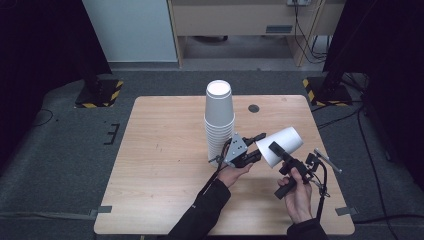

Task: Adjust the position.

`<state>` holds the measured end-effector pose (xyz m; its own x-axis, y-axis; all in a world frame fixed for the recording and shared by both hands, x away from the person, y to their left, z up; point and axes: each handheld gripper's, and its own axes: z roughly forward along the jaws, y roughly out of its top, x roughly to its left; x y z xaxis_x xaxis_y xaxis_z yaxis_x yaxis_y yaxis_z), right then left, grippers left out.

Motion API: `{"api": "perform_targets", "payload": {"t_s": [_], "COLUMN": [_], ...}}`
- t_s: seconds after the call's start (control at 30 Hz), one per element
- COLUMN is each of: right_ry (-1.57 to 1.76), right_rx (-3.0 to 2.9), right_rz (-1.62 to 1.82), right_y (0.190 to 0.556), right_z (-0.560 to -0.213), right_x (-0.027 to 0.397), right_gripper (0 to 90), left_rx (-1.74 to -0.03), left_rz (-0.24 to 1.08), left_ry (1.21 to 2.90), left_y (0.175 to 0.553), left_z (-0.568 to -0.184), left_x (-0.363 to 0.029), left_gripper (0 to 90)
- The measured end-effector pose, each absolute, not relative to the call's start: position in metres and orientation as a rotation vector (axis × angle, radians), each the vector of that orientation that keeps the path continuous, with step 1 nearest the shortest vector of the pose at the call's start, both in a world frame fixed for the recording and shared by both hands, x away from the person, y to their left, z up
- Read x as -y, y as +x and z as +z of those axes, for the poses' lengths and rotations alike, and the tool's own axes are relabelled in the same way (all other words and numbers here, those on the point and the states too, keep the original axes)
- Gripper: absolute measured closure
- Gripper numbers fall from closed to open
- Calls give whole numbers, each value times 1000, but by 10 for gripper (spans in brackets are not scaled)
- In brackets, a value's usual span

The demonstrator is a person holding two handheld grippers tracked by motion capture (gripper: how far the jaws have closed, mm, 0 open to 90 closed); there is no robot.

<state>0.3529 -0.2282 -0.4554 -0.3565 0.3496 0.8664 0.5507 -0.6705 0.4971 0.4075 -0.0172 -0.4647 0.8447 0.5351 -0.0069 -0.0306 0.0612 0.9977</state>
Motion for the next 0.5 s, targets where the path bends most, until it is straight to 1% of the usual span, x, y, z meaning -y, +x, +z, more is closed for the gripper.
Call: {"api": "perform_targets", "payload": {"t_s": [0.2,0.27,0.37,0.43,0.5], "right_ry": [-1681,-1678,-1678,-1677,-1677], "right_rx": [1200,1201,1197,1192,1186], "right_rz": [-2150,-2147,-2148,-2143,-2138], "right_y": [353,353,354,354,354], "right_z": [-456,-456,-456,-457,-458], "right_x": [227,226,227,227,227], "right_gripper": [151,151,151,150,150], "left_rx": [-428,-426,-418,-416,-419], "left_rz": [448,448,439,437,437], "left_ry": [1458,1458,1456,1454,1454], "left_y": [408,409,408,407,408], "left_z": [-465,-465,-465,-465,-465], "left_x": [20,20,21,21,21], "left_gripper": [611,608,621,655,670]}}
